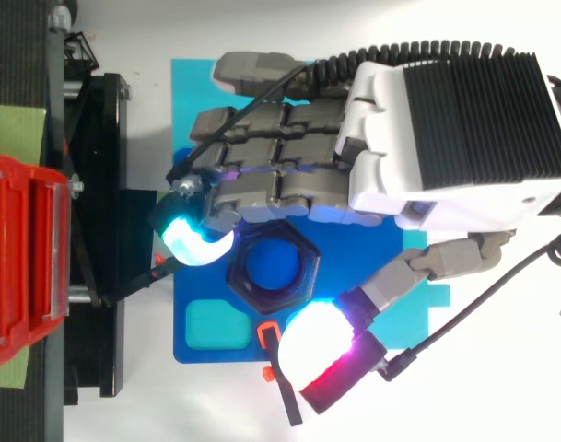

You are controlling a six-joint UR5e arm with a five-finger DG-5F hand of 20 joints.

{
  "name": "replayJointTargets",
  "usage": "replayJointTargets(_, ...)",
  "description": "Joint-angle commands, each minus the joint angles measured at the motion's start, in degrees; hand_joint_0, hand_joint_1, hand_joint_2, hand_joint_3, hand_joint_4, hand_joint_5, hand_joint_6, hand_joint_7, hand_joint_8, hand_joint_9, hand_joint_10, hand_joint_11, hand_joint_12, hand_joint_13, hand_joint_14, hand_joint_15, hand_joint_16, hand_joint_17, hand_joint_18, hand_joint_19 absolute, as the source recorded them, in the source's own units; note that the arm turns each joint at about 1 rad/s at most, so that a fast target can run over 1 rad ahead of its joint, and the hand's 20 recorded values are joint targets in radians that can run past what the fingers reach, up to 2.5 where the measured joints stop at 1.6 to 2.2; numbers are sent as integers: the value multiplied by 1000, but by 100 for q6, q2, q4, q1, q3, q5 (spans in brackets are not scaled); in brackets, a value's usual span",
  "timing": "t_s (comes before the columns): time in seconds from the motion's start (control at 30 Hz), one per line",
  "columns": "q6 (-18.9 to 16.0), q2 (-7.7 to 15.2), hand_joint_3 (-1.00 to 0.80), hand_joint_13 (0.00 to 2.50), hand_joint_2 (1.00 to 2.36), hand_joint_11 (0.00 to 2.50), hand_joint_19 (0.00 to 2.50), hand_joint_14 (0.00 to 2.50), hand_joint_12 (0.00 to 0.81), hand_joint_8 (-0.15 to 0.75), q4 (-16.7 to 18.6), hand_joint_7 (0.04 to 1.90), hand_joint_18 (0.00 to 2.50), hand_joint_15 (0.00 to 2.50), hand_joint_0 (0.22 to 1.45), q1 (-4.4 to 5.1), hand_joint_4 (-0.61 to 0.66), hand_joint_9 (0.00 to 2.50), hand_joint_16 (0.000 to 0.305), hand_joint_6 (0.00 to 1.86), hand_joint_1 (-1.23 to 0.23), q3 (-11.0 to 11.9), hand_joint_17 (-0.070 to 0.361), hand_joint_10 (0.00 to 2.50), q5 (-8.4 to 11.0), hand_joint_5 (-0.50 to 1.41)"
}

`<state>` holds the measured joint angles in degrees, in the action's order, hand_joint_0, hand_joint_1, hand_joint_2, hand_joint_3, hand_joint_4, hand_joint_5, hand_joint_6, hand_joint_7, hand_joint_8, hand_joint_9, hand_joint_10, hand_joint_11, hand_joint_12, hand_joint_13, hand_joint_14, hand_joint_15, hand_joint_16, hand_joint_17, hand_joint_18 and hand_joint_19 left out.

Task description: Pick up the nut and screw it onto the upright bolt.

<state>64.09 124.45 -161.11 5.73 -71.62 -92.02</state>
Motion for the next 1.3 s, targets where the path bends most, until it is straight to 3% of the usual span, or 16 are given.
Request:
replayJointTargets(0.0,-2,0,-500,416,1000,0,29,0,405,280,-9,759,183,0,457,15,212,517,73,503,-217,-1,164,0,0,-124)
replayJointTargets(0.37,-11,0,-500,453,1000,0,19,0,407,292,-96,840,227,0,463,33,231,574,73,503,-231,-1,165,0,-35,-108)
replayJointTargets(0.77,-11,0,-500,588,1000,0,0,0,392,316,-255,1113,355,0,487,-20,277,718,62,505,-271,-10,139,0,-97,-56)
replayJointTargets(1.03,7,0,-500,670,1000,0,0,0,379,327,-343,1276,464,0,494,-134,259,831,59,506,-286,-1,132,0,-184,-32)
replayJointTargets(1.27,33,0,-500,769,1000,0,0,0,362,327,-395,1425,578,0,501,-292,241,965,55,505,-304,-1,123,0,-255,0)
